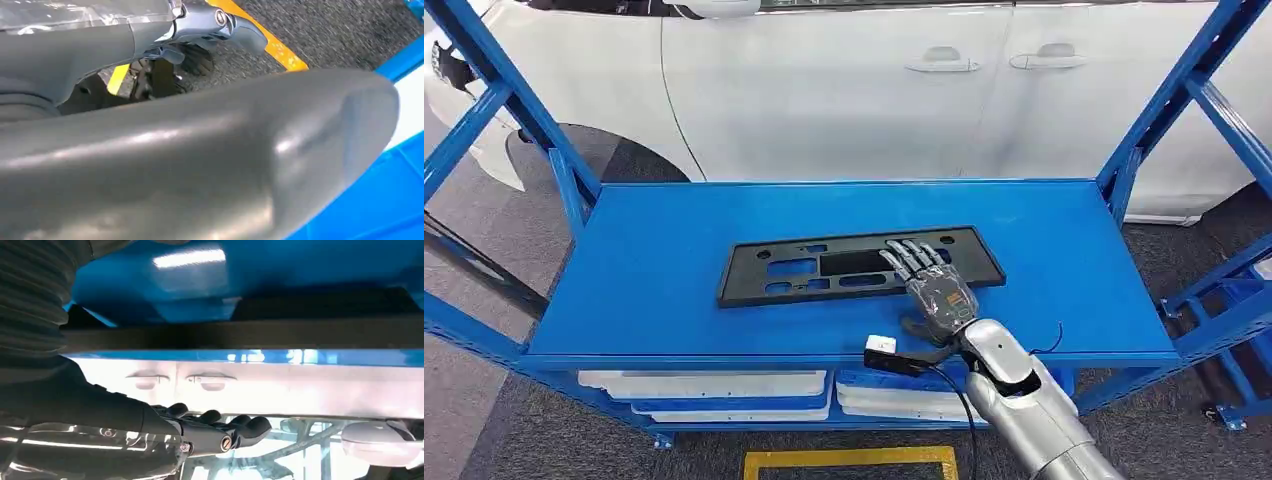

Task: Take the parts from the cabinet and place them on the table.

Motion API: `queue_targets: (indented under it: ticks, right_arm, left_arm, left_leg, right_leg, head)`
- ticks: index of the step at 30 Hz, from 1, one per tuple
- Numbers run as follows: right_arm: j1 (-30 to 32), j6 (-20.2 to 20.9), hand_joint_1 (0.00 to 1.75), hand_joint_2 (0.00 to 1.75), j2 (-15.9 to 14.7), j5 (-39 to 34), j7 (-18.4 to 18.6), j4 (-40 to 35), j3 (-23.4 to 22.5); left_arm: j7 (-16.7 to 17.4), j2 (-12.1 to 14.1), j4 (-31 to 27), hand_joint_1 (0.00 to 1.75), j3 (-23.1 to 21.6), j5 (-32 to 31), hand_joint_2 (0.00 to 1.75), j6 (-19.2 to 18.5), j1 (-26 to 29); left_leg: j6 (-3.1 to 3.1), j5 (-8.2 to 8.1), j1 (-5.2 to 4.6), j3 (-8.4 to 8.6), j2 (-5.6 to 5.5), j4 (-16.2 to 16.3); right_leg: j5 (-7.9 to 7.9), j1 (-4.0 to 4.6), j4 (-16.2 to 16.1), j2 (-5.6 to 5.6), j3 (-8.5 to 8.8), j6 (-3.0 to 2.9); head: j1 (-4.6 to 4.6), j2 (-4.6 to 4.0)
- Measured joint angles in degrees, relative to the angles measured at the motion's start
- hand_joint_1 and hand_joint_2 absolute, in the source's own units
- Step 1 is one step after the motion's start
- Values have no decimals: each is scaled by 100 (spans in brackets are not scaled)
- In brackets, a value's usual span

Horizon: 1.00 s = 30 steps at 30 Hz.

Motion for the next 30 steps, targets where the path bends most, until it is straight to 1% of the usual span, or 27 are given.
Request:
queue_targets:
  ticks: [2, 3, 4, 5, 6, 7, 8, 9, 10, 11, 12, 13, 14, 15, 17, 19, 20, 21, 22, 23, 24, 25, 26, 27, 28, 29, 30]
  right_arm:
    - [-11, -31, 0, 175, 4, 4, 9, 35, 11]
    - [-24, -72, 0, 175, 20, 24, 28, 64, 22]
    - [-48, -116, 0, 175, 31, 48, 59, 85, 28]
    - [-75, -171, 0, 175, 35, 72, 85, 114, 37]
    - [-121, -227, 0, 175, 50, 94, 114, 158, 48]
    - [-151, -258, 0, 175, 66, 111, 129, 208, 52]
    - [-155, -275, 0, 175, 94, 122, 131, 262, 63]
    - [-154, -278, 0, 175, 109, 124, 133, 310, 79]
    - [-156, -280, 0, 175, 125, 129, 138, 354, 94]
    - [-167, -289, 0, 175, 136, 133, 140, 392, 103]
    - [-195, -321, 0, 175, 166, 138, 140, 435, 114]
    - [-244, -356, 0, 175, 190, 138, 142, 481, 122]
    - [-309, -405, 0, 175, 214, 138, 142, 536, 127]
    - [-391, -457, 0, 175, 252, 138, 144, 615, 129]
    - [-470, -492, 0, 175, 352, 140, 166, 761, 131]
    - [-510, -492, 0, 175, 426, 140, 173, 881, 136]
    - [-541, -485, 7, 175, 472, 114, 173, 942, 136]
    - [-591, -474, 16, 175, 518, 72, 170, 1006, 136]
    - [-639, -461, 44, 175, 573, 15, 155, 1089, 133]
    - [-667, -457, 131, 175, 601, -15, 129, 1149, 133]
    - [-680, -457, 175, 175, 630, -55, 100, 1242, 133]
    - [-680, -457, 175, 175, 649, -83, 79, 1309, 133]
    - [-680, -459, 175, 175, 654, -94, 68, 1351, 133]
    - [-688, -465, 175, 175, 669, -107, 66, 1388, 131]
    - [-705, -468, 175, 175, 688, -118, 66, 1421, 131]
    - [-727, -472, 175, 175, 699, -127, 66, 1451, 129]
    - [-752, -479, 175, 175, 713, -136, 63, 1482, 127]
  left_arm:
    - [0, -2, 0, 0, -2, -7, 0, 0, 6]
    - [0, 0, 0, 0, -2, -11, 0, 2, 9]
    - [0, -2, 0, 0, -2, -11, 0, 4, 9]
    - [2, -2, 0, 0, -9, -13, 0, 4, 3]
    - [2, -7, 0, 0, -13, -13, 0, 4, -11]
    - [7, -7, 0, 0, -20, -13, 0, 4, -19]
    - [13, -9, 0, 0, -31, -13, 0, 15, -19]
    - [18, -9, 0, 0, -39, -13, 0, 22, -17]
    - [20, -9, 0, 0, -42, -13, 0, 28, -14]
    - [20, -9, 0, 0, -46, -15, 0, 31, -13]
    - [22, -13, 0, 0, -53, -20, 0, 31, -14]
    - [22, -15, 0, 0, -61, -26, 0, 31, -17]
    - [24, -17, 0, 0, -74, -31, 0, 28, -19]
    - [35, -17, 0, 0, -88, -35, 0, 28, -26]
    - [39, -17, 0, 0, -101, -42, 0, 28, -42]
    - [50, -20, 0, 0, -107, -50, 0, 26, -53]
    - [52, -20, 0, 0, -114, -57, 0, 26, -53]
    - [52, -20, 0, 0, -116, -57, 0, 22, -55]
    - [52, -22, 0, 0, -120, -70, 0, 15, -55]
    - [52, -22, 0, 0, -127, -76, 0, 15, -53]
    - [52, -26, 0, 0, -136, -79, 0, 15, -49]
    - [52, -31, 0, 0, -140, -81, 0, 15, -44]
    - [52, -31, 0, 0, -142, -81, 0, 17, -39]
    - [52, -31, 0, 0, -142, -81, 0, 26, -39]
    - [52, -31, 0, 0, -144, -83, 0, 33, -43]
    - [52, -31, 0, 0, -151, -87, 0, 35, -48]
    - [52, -31, 0, 0, -155, -96, 0, 42, -58]
  left_leg:
    - [29, 12, -17, -18, -13, 24]
    - [60, 25, -22, -19, -17, 16]
    - [112, 70, 28, 13, -6, -56]
    - [136, 92, 29, 25, -5, -87]
    - [165, 101, 31, 17, 2, -92]
    - [168, 101, 29, 8, 4, -91]
    - [170, 100, 28, 2, 5, -90]
    - [170, 100, 28, -4, 4, -86]
    - [170, 99, 29, -5, 1, -77]
    - [166, 95, 31, -5, -6, -65]
    - [149, 83, 33, -4, -14, -47]
    - [128, 68, 34, -1, -16, -25]
    - [98, 48, 32, -7, -17, -2]
    - [58, 25, -15, -40, -13, 38]
    - [3, 35, -3, -48, -6, 24]
    - [-76, 36, 18, -38, -6, 8]
    - [-112, -32, 43, -71, -3, 98]
    - [-135, -201, 40, -178, -3, 336]
    - [-160, -453, 44, -389, -3, 805]
    - [-176, -662, 45, -614, -3, 1281]
    - [-187, -800, 45, -815, -3, 1695]
    - [-194, -813, 45, -933, -3, 1912]
    - [-188, -688, 45, -912, -3, 1835]
    - [-180, -474, 45, -775, -3, 1523]
    - [-161, -174, 45, -524, -3, 988]
    - [-134, 63, 45, -281, -2, 484]
    - [-102, 101, 32, -148, -5, 159]
  right_leg:
    - [14, -22, -14, -3, -12, 61]
    - [25, -33, -33, -4, -4, 99]
    - [8, -6, -20, -7, -13, 136]
    - [-81, -34, 80, -7, -45, 154]
    - [-302, -46, 410, -6, -198, 171]
    - [-547, -59, 893, -6, -423, 188]
    - [-740, -66, 1349, -6, -639, 206]
    - [-859, -79, 1755, -7, -832, 227]
    - [-817, -101, 1868, -8, -895, 243]
    - [-660, -118, 1692, -10, -816, 251]
    - [-406, -134, 1265, -11, -605, 248]
    - [-149, -147, 726, -13, -346, 239]
    - [49, -153, 206, -17, -91, 220]
    - [-40, -108, 46, -16, -38, 195]
    - [-18, -94, 58, 1, -75, 138]
    - [-1, -98, 34, 6, -67, 62]
    - [22, -119, 0, -11, -46, 20]
    - [18, -120, -5, -12, -45, -16]
    - [18, -114, -4, -12, -46, -30]
    - [16, -105, -4, -13, -46, -40]
    - [12, -96, -2, -15, -47, -45]
    - [11, -90, -1, -15, -45, -46]
    - [9, -88, 1, -14, -41, -46]
    - [5, -88, 4, -8, -35, -44]
    - [-4, -88, 5, -1, -17, -32]
    - [-16, -88, 8, 7, -2, -16]
    - [-32, -60, 21, 10, -5, 11]
  head:
    - [-2, 2]
    - [9, 0]
    - [0, 0]
    - [4, 0]
    - [31, 0]
    - [31, 0]
    - [28, 0]
    - [33, 2]
    - [31, 0]
    - [33, 0]
    - [33, 2]
    - [35, 0]
    - [33, 0]
    - [33, 0]
    - [22, 2]
    - [24, 2]
    - [22, 0]
    - [-7, 0]
    - [-13, 0]
    - [-11, 0]
    - [-13, 0]
    - [-9, 0]
    - [-9, 0]
    - [-15, 0]
    - [-13, 0]
    - [-15, 0]
    - [-11, 0]
